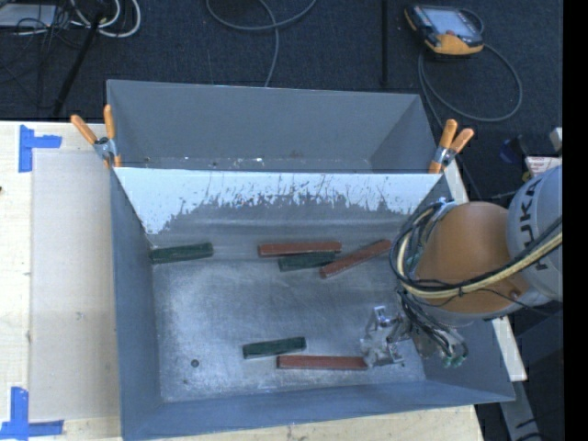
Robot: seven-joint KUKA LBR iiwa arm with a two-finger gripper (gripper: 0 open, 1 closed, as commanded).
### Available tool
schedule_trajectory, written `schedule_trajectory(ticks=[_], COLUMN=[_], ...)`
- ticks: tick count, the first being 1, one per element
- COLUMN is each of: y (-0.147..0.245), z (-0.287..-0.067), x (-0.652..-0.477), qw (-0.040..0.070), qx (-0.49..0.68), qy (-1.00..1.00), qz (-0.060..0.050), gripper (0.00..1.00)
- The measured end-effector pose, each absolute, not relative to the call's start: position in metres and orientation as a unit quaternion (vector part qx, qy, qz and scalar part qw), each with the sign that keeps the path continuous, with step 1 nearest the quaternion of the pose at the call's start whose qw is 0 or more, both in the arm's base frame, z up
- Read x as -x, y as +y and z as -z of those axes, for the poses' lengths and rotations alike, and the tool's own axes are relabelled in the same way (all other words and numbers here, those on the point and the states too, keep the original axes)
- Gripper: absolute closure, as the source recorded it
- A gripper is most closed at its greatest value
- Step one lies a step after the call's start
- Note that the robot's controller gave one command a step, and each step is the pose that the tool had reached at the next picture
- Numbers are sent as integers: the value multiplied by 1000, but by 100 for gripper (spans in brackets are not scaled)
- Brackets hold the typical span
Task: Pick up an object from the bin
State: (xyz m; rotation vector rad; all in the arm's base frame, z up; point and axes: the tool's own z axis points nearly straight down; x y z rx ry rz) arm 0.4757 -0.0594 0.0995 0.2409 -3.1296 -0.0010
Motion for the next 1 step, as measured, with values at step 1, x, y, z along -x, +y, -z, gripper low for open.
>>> schedule_trajectory(ticks=[1], y=[-67], z=[-99], x=[-497], qw=[0], qx=[-165], qy=[-986], qz=[0], gripper=[0])
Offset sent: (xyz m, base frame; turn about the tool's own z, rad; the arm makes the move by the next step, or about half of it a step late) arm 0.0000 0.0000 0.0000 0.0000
